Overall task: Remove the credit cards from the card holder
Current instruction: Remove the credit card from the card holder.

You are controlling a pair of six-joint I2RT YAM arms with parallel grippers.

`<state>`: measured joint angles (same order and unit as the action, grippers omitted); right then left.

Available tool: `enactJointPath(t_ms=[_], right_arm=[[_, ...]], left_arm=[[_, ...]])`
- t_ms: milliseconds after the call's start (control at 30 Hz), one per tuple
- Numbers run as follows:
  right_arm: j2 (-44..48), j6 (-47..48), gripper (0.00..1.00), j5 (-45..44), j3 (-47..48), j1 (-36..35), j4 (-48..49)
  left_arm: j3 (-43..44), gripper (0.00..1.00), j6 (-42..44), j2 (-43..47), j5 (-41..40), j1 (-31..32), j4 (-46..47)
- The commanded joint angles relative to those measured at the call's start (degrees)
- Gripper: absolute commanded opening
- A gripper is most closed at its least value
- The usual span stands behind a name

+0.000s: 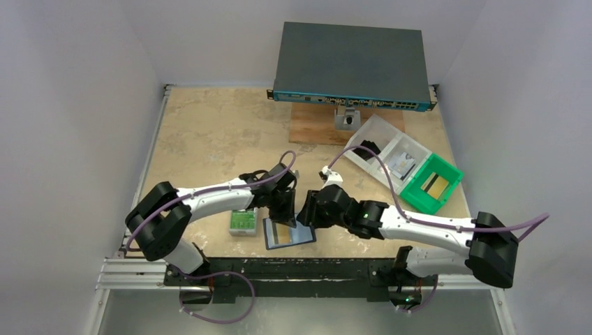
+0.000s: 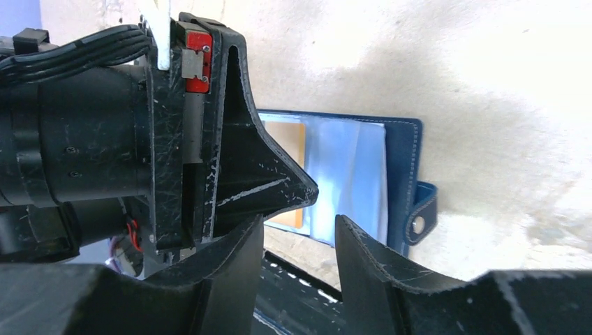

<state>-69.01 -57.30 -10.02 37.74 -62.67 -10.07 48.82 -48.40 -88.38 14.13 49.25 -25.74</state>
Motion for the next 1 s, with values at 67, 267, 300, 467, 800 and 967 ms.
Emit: enactJointPath(t_ms=[67,267,300,467,800,967], right_arm=[[5.35,-1.05,0.46,-6.33,0.23,0.09,-6.64],[6.9,-0.35,0.47,-5.95,-0.6,0.04,-6.75],[6.49,0.37,0.47,-5.59,-0.44,0.01,-6.39],[3.97,1.3,0.45,-1.86,-0.47,-0.12,-2.19],[-7.65,4.2,0.44,7.71,3.04,-0.6,7.9],[-13.67,2.89,0.41,12.62,2.86,-0.54,13.47]], left_arm=[[4.55,0.02,-1.17,-3.78,3.91,1.58,5.1],[6.03,0.02,-1.47,-7.11,5.01,1.64,6.06],[6.17,0.02,-1.4,-6.73,4.7,1.66,5.67],[4.73,0.04,-0.42,-0.23,-0.48,0.49,0.7],[-6.86,0.06,1.4,15.04,-5.95,-4.92,-7.04],[-10.58,0.0,0.96,16.08,-6.09,-5.13,-6.0]])
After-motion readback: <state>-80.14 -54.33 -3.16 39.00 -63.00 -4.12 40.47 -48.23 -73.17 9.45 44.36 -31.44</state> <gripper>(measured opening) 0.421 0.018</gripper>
